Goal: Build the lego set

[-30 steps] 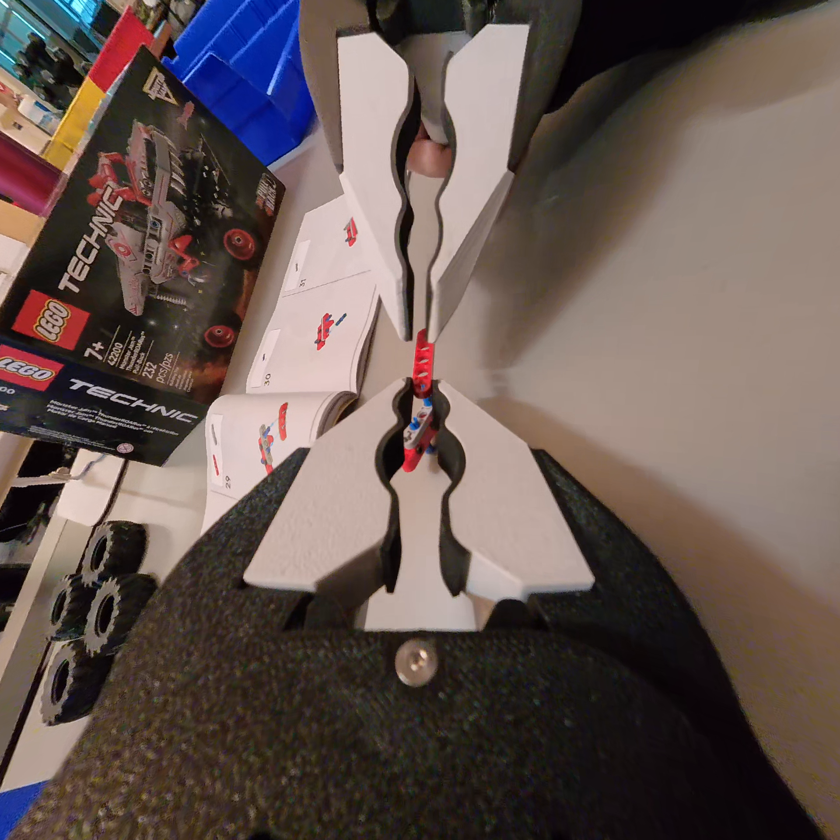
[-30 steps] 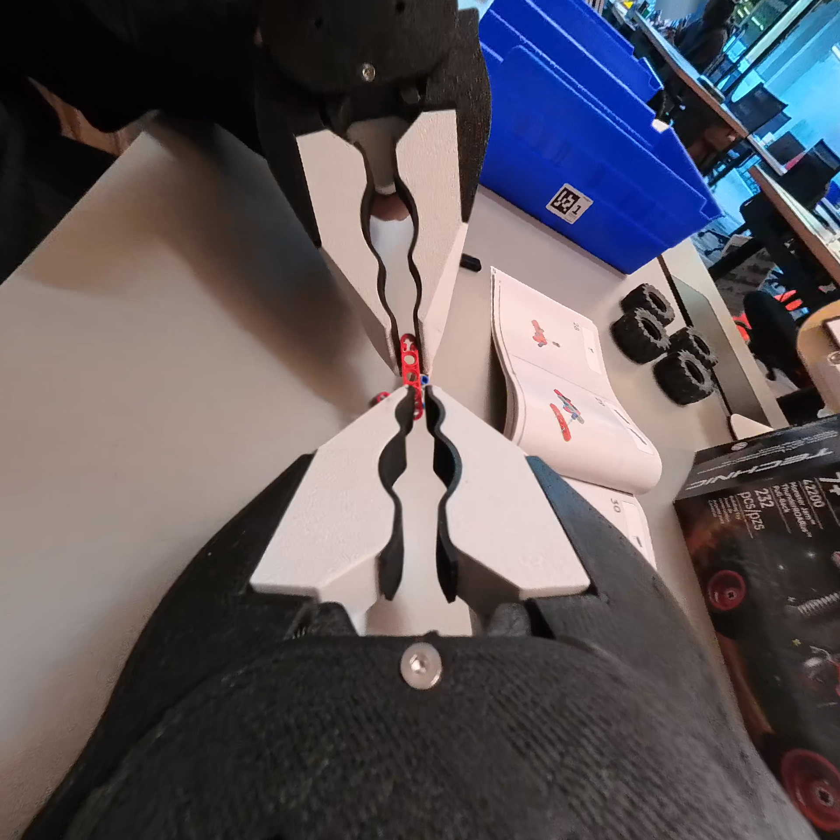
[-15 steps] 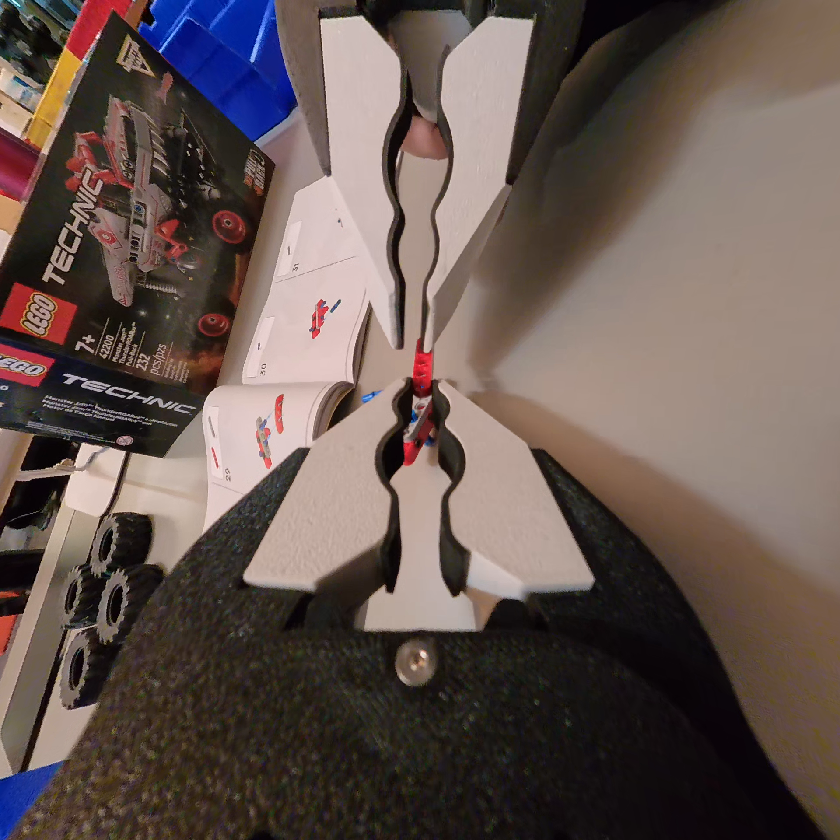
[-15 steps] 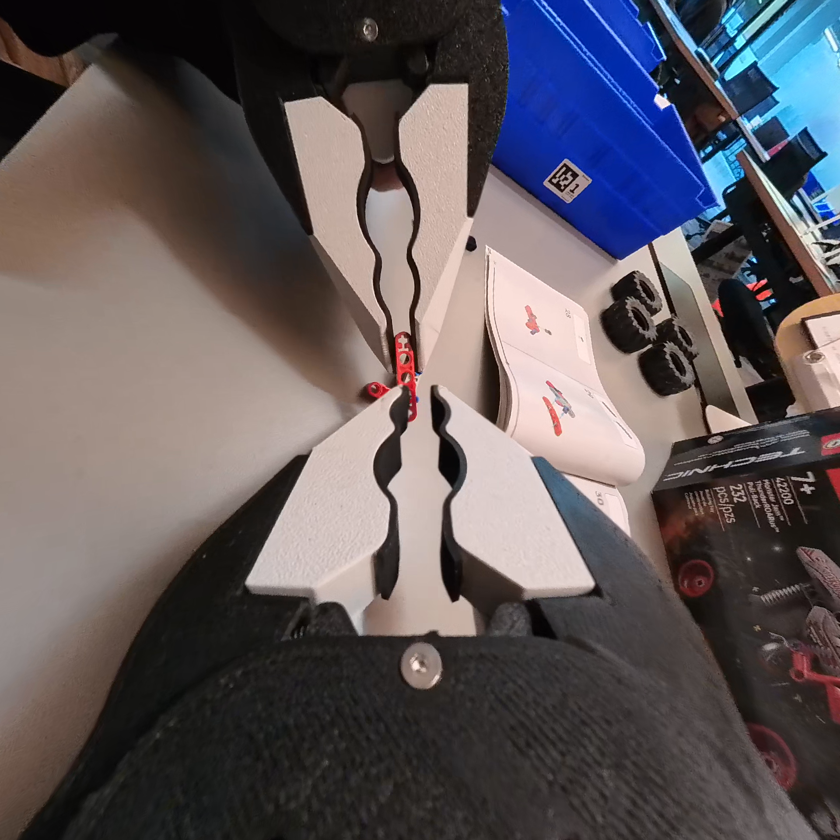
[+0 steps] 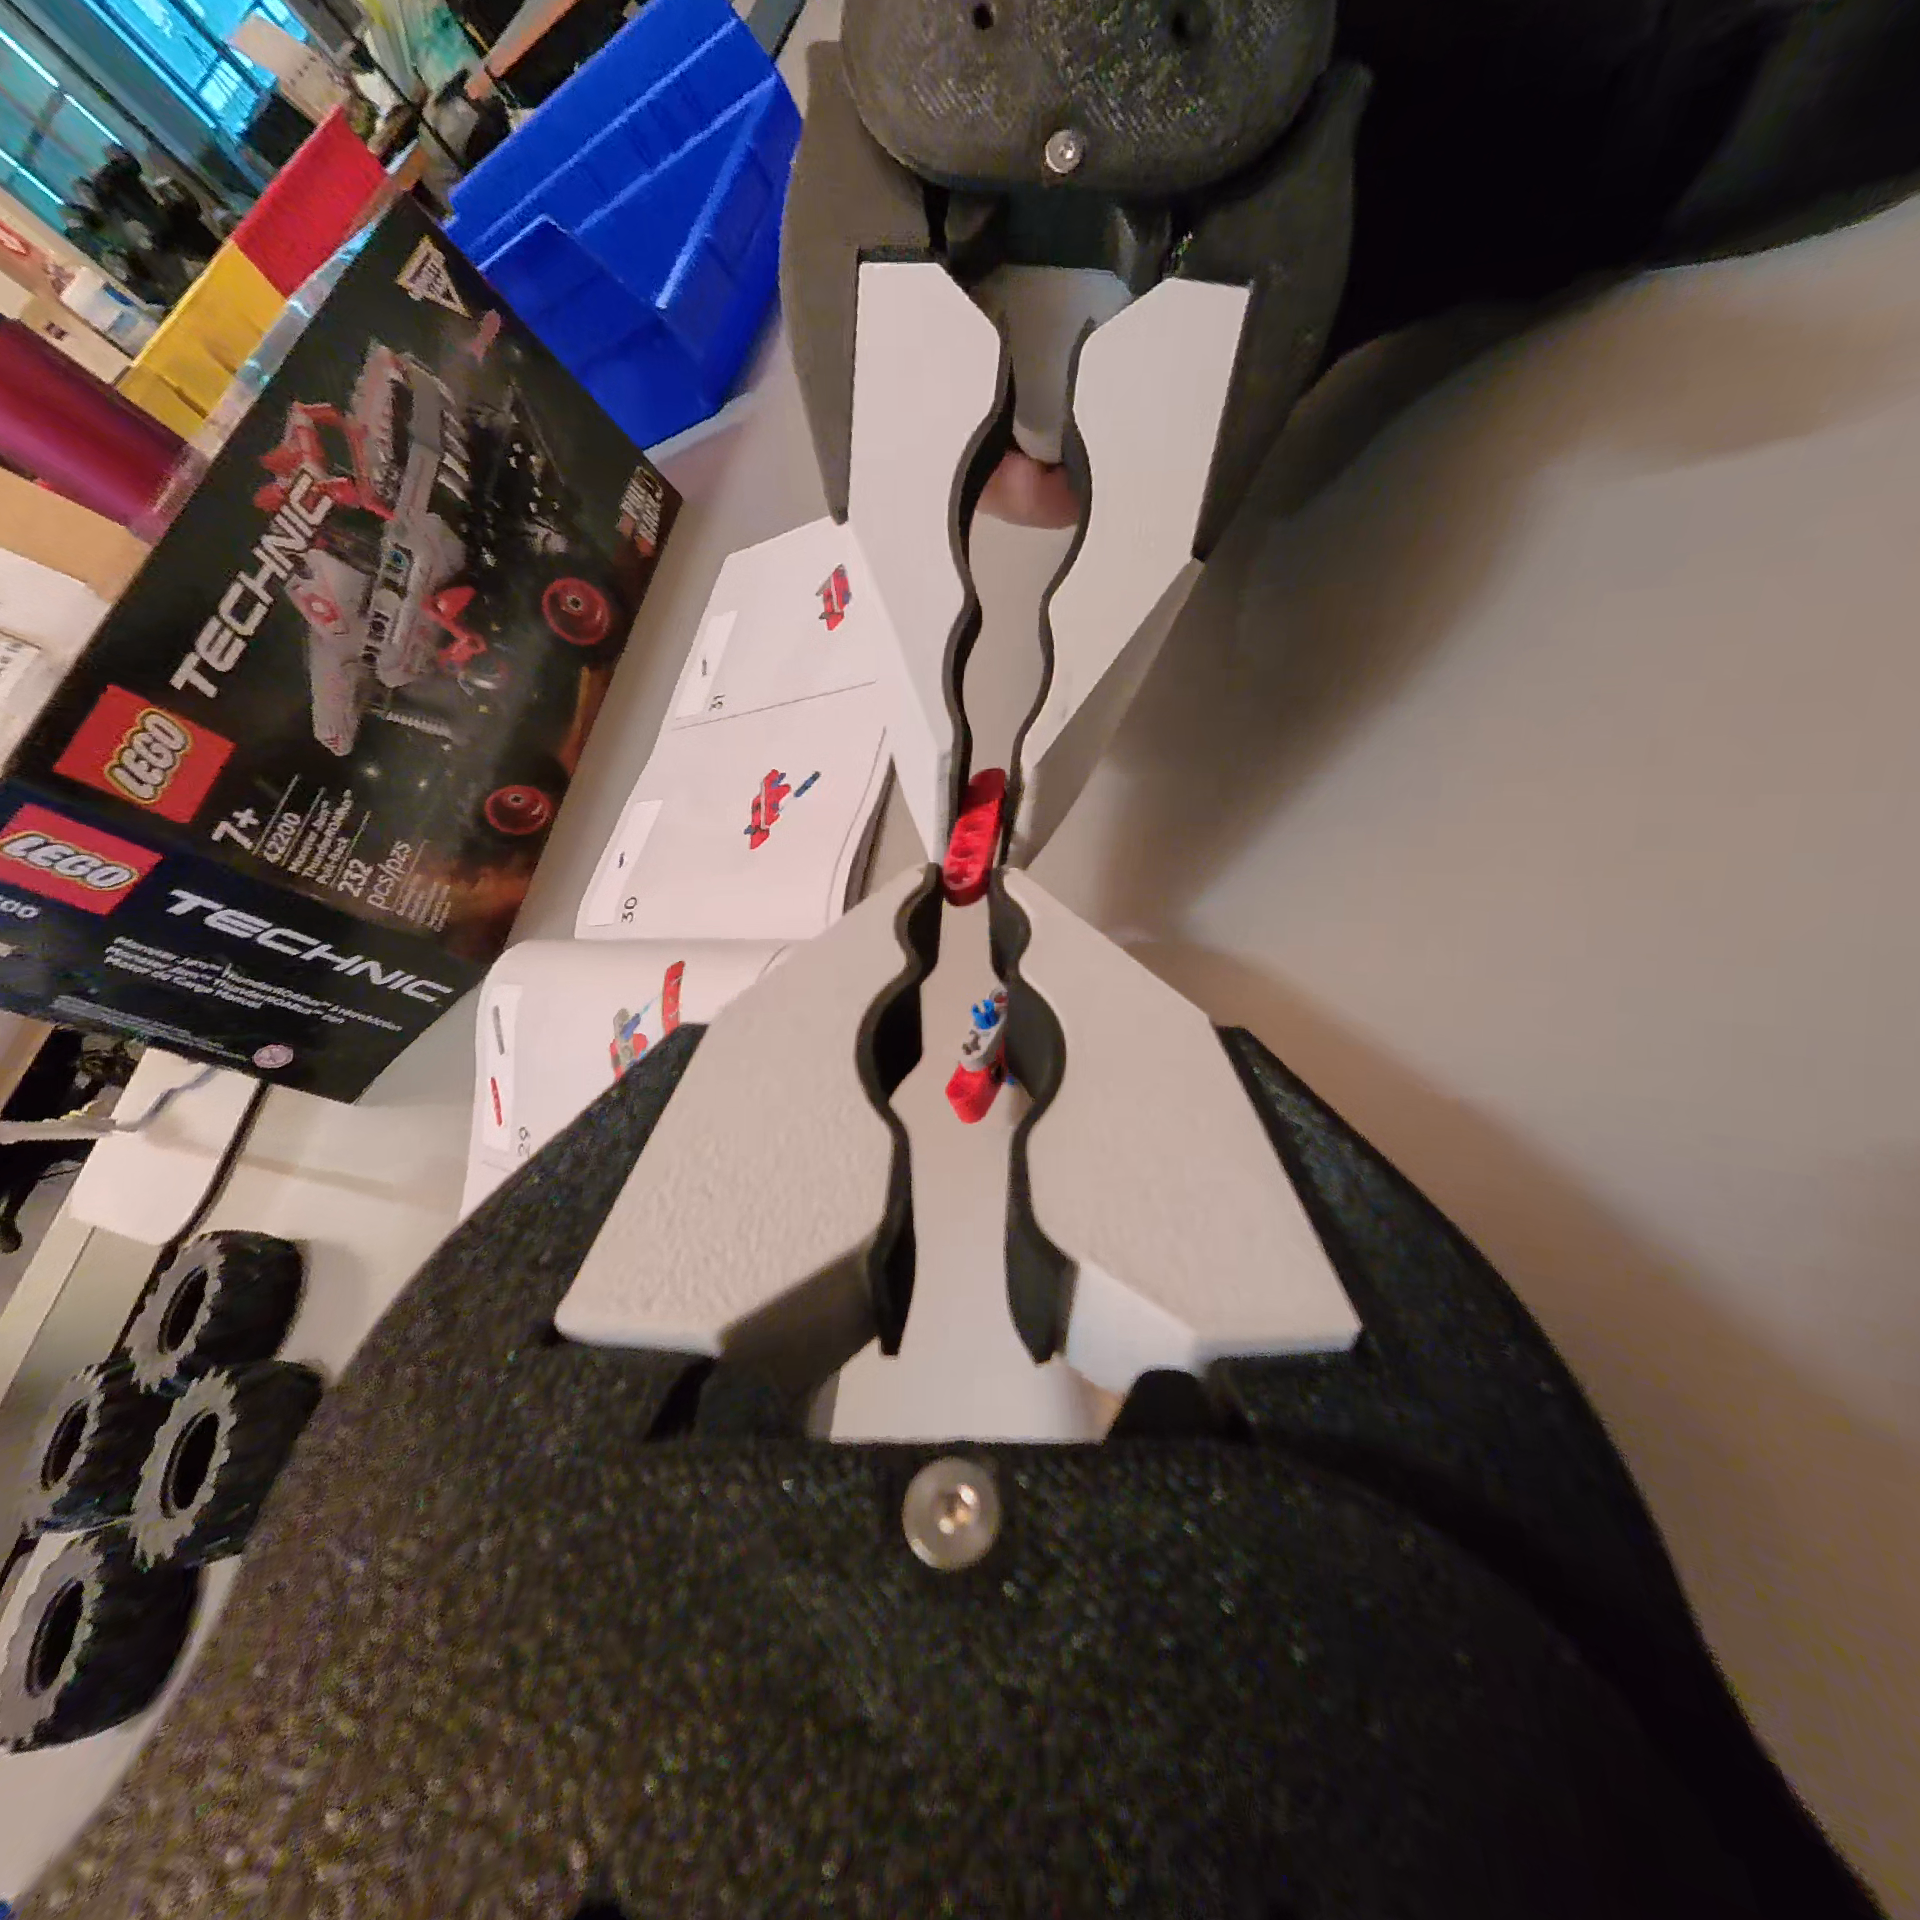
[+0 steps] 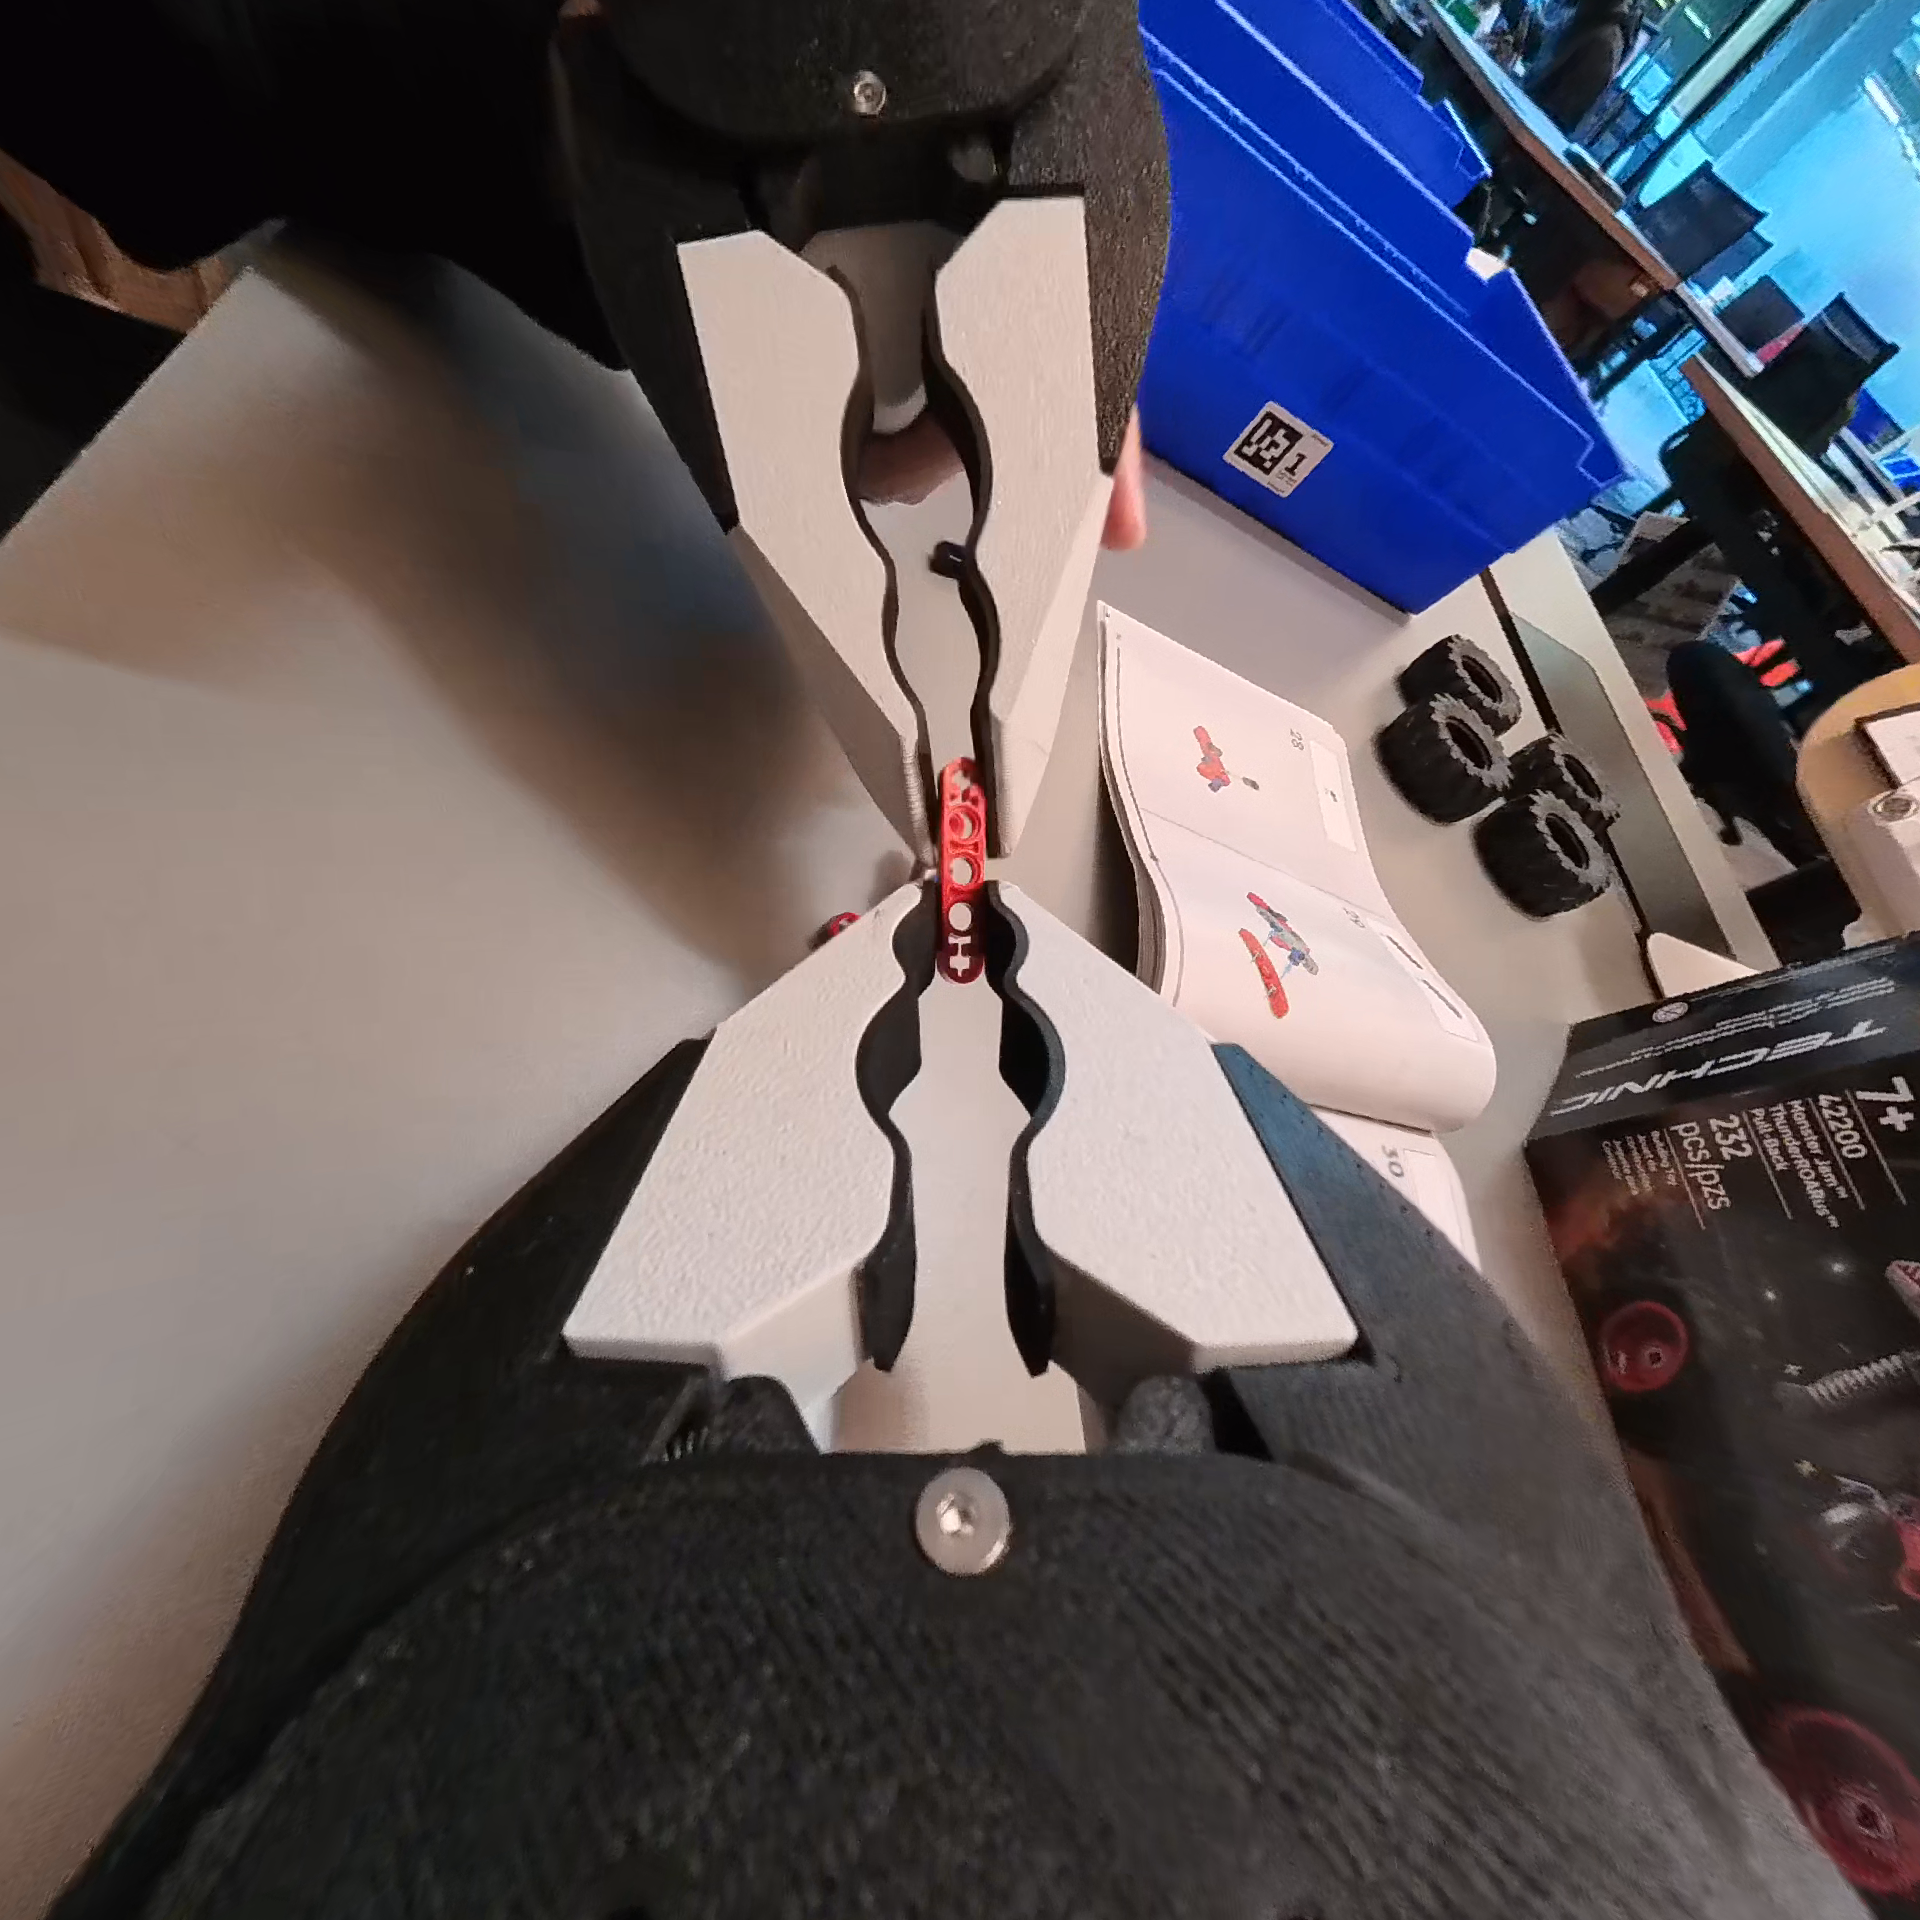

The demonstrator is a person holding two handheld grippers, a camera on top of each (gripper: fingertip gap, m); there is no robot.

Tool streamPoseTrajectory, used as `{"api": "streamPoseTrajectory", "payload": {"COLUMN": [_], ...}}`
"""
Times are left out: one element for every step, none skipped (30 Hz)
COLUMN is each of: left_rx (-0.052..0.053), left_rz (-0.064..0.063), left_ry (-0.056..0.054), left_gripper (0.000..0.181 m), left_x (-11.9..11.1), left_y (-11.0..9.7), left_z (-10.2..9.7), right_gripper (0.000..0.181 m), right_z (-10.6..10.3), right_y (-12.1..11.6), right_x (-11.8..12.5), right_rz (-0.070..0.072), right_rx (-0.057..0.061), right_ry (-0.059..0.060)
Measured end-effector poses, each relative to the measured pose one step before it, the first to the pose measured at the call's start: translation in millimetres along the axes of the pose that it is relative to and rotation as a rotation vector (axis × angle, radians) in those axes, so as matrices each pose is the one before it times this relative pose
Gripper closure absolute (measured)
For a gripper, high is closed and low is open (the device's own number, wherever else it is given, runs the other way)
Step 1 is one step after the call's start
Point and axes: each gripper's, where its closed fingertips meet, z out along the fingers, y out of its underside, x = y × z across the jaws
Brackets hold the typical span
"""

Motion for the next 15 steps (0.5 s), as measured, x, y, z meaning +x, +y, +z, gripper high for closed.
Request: {"api": "streamPoseTrajectory", "payload": {"left_rx": [-0.0040, -0.0077, -0.0038, 0.0034, 0.0054, 0.0014, -0.0021, -0.0011, 0.0006, -0.0032, -0.0058, -0.0040, -0.0013, 0.0000, -0.0014], "left_rz": [-0.0010, -0.0042, -0.0031, -0.0017, -0.0018, -0.0013, 0.0010, 0.0032, 0.0046, 0.0054, 0.0024, -0.0021, -0.0041, -0.0042, -0.0033], "left_ry": [-0.0069, -0.0099, -0.0027, 0.0097, 0.0098, 0.0019, 0.0030, 0.0059, 0.0019, -0.0019, -0.0013, 0.0011, 0.0002, -0.0034, 0.0039], "left_gripper": [0.176, 0.176, 0.176, 0.176, 0.176, 0.176, 0.176, 0.176, 0.176, 0.176, 0.176, 0.176, 0.176, 0.176, 0.176], "left_x": [-0.64, -1.31, -0.44, 1.34, 1.13, -0.14, -0.14, 0.23, -0.12, -0.78, -0.79, -0.53, -0.57, -1.01, 0.01], "left_y": [0.37, 1.20, 1.16, 0.22, -0.15, 0.56, 1.10, 1.03, 0.97, 1.68, 2.10, 2.00, 1.66, 1.70, 1.64], "left_z": [0.43, 0.61, 0.54, 0.09, -0.05, -0.22, -0.13, -0.07, -0.11, -0.17, -0.11, -0.04, -0.08, 0.04, 0.27], "right_gripper": [0.175, 0.168, 0.165, 0.166, 0.171, 0.174, 0.176, 0.176, 0.176, 0.176, 0.176, 0.176, 0.176, 0.176, 0.176], "right_z": [-0.86, -1.02, -0.92, -0.57, -0.26, 0.10, 0.58, 1.31, 1.42, 1.33, 1.26, 1.75, 1.86, 1.39, 1.29], "right_y": [-0.01, 0.60, 0.99, 0.37, 0.48, 0.19, 0.19, 0.92, 0.56, 0.29, 0.44, 0.61, 0.74, 0.54, 0.91], "right_x": [-0.27, -0.38, 0.02, 0.72, 1.73, 0.41, -0.89, -0.36, -0.14, 0.41, 0.65, -0.15, 0.08, 1.06, -0.24], "right_rz": [0.0019, -0.0025, -0.0023, -0.0009, 0.0000, 0.0018, 0.0082, 0.0085, -0.0002, -0.0017, 0.0070, 0.0171, 0.0212, 0.0190, 0.0141], "right_rx": [0.0054, 0.0004, -0.0038, 0.0005, -0.0007, 0.0010, 0.0011, -0.0051, -0.0058, -0.0054, -0.0065, -0.0065, -0.0052, -0.0037, -0.0049], "right_ry": [-0.0034, -0.0035, -0.0022, 0.0018, 0.0090, 0.0011, -0.0100, -0.0061, -0.0028, 0.0021, 0.0000, -0.0073, -0.0071, 0.0006, -0.0054]}}
